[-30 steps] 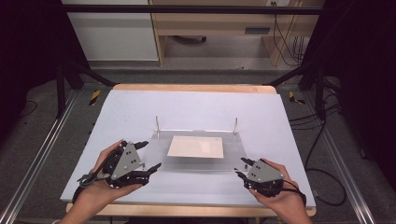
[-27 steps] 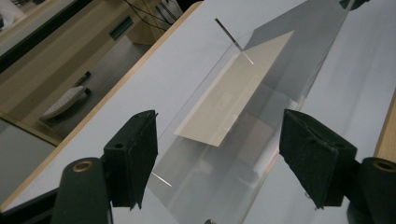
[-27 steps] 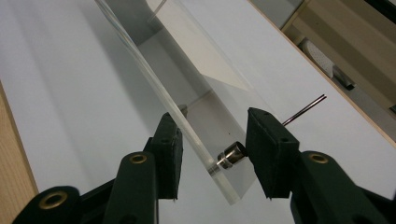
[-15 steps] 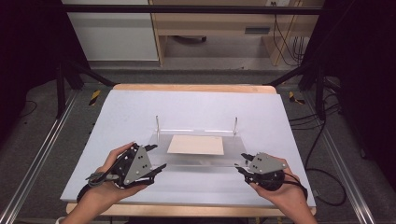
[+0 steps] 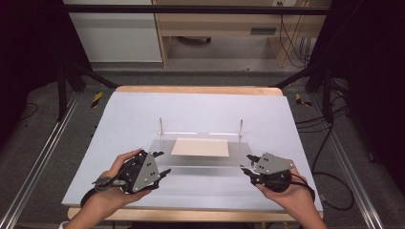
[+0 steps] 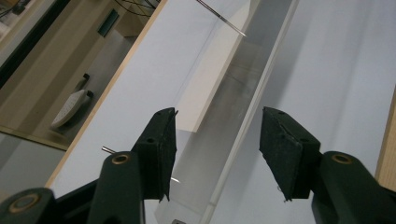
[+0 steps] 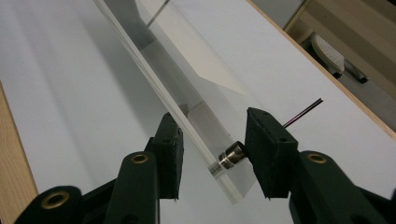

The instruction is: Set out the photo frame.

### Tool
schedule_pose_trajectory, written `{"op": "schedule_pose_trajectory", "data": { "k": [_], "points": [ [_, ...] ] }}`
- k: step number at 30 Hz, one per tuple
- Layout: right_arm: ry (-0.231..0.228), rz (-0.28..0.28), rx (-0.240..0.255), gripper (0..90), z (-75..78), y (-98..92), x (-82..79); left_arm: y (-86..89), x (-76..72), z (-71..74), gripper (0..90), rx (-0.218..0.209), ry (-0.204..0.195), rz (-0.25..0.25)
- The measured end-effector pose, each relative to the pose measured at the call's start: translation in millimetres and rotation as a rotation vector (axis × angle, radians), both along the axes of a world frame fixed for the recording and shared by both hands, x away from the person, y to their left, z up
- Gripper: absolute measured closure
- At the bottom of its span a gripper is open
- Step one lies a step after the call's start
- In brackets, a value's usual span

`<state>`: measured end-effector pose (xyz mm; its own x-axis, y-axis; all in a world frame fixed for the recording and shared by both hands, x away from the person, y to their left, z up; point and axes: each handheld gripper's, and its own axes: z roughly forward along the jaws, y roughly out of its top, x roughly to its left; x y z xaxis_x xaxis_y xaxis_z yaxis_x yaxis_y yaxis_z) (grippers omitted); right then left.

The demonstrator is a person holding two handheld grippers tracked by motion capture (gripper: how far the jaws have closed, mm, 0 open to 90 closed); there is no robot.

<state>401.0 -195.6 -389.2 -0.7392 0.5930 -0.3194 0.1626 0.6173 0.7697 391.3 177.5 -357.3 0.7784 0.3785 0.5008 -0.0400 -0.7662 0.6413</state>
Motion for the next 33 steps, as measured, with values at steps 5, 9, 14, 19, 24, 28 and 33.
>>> {"op": "schedule_pose_trajectory", "data": {
  "k": [5,9,14,19,24,28,33],
  "points": [
    [0.008,-0.003,0.006,58.0,2.4,-0.3,1.8,3.0,1.3,-3.9,48.7,0.013,0.001,0.004],
    [0.013,-0.006,0.012,58.0,4.0,-0.5,3.0,5.5,1.6,-6.9,51.1,0.027,-0.008,0.010],
    [0.017,-0.004,0.008,58.0,5.2,-0.6,4.1,11.1,4.1,-9.3,54.8,0.038,-0.018,0.026],
    [0.022,-0.007,0.013,57.9,6.0,-0.6,4.6,14.0,6.4,-9.9,58.5,0.032,-0.023,0.029],
    [0.029,-0.006,0.024,57.8,7.7,-1.3,6.5,14.6,8.4,-12.8,63.2,0.042,-0.021,0.028],
    [0.035,-0.010,0.029,57.8,9.4,-1.5,7.8,15.9,10.4,-12.2,70.3,0.037,-0.017,0.037],
    [0.033,-0.009,0.037,58.0,10.6,-2.1,9.2,13.7,10.2,-10.1,72.2,0.042,-0.034,0.044]
  ]
}}
